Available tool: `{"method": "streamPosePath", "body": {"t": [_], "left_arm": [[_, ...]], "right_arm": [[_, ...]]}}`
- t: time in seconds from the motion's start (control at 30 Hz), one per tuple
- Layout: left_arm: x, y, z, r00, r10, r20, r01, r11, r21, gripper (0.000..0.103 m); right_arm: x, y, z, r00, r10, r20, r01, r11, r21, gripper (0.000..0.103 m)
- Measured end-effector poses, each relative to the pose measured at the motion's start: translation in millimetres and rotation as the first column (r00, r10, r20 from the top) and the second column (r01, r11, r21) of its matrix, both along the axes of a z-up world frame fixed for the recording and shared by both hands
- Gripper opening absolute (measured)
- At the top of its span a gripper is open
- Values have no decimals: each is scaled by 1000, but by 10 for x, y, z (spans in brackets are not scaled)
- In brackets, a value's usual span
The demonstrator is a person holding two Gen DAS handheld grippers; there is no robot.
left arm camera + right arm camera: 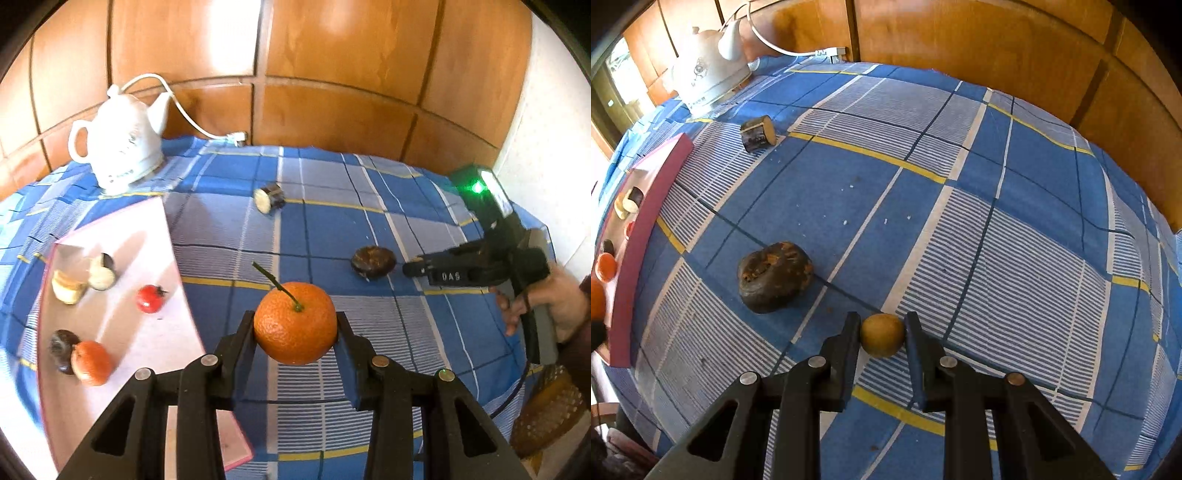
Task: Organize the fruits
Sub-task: 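Lower the orange into the pink tray and open the left gripper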
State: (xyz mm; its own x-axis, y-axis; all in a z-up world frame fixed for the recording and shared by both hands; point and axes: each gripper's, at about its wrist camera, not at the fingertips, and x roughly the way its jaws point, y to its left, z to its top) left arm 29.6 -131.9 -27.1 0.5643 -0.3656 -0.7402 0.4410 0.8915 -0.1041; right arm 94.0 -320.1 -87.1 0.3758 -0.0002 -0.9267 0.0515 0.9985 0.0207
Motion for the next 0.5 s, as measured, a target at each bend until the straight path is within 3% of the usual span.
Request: {"method": "streamPosePath", "body": {"t": [0.5], "left_arm": [[-40,266,123,996,85,14,-85,996,3,41]], "right_arm": [[38,60,-32,1000,-7,-5,7,1000,-17,24]]}}
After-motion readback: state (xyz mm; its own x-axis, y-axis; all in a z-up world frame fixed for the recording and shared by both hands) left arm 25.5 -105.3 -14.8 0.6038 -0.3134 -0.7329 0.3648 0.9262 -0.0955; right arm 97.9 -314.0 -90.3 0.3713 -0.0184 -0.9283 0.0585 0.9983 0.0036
